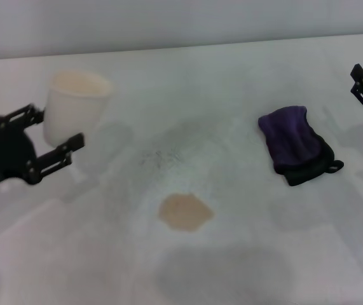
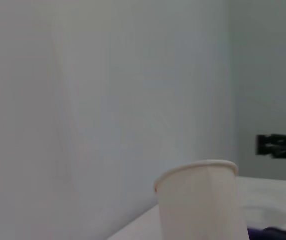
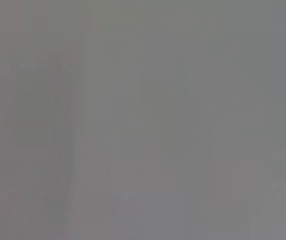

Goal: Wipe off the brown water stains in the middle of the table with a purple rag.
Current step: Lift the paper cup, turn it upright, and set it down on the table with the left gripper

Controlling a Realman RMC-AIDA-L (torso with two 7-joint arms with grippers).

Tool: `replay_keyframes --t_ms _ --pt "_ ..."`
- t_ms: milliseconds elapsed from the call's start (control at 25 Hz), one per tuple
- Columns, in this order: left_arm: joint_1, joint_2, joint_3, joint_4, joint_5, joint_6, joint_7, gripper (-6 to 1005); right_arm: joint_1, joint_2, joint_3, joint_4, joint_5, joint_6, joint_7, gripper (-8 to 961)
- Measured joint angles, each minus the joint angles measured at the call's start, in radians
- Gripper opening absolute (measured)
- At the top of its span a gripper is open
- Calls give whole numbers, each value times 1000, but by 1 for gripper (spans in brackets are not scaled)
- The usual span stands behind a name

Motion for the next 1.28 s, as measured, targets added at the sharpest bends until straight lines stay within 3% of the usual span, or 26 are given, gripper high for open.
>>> replay_keyframes --t_ms 280,600,1000,1280 --pt "156 0 0 120 -87 -105 63 654 -5 -1 -25 -14 0 12 3 841" --pt "259 -2 -2 184 -159 -227 173 662 -10 -2 -47 -24 0 15 10 841" --pt "276 -1 -2 281 -214 -406 311 667 -13 -2 -60 -24 0 22 10 840" --pt "260 2 -1 327 -208 -435 322 670 -14 -1 -60 -22 0 22 10 840"
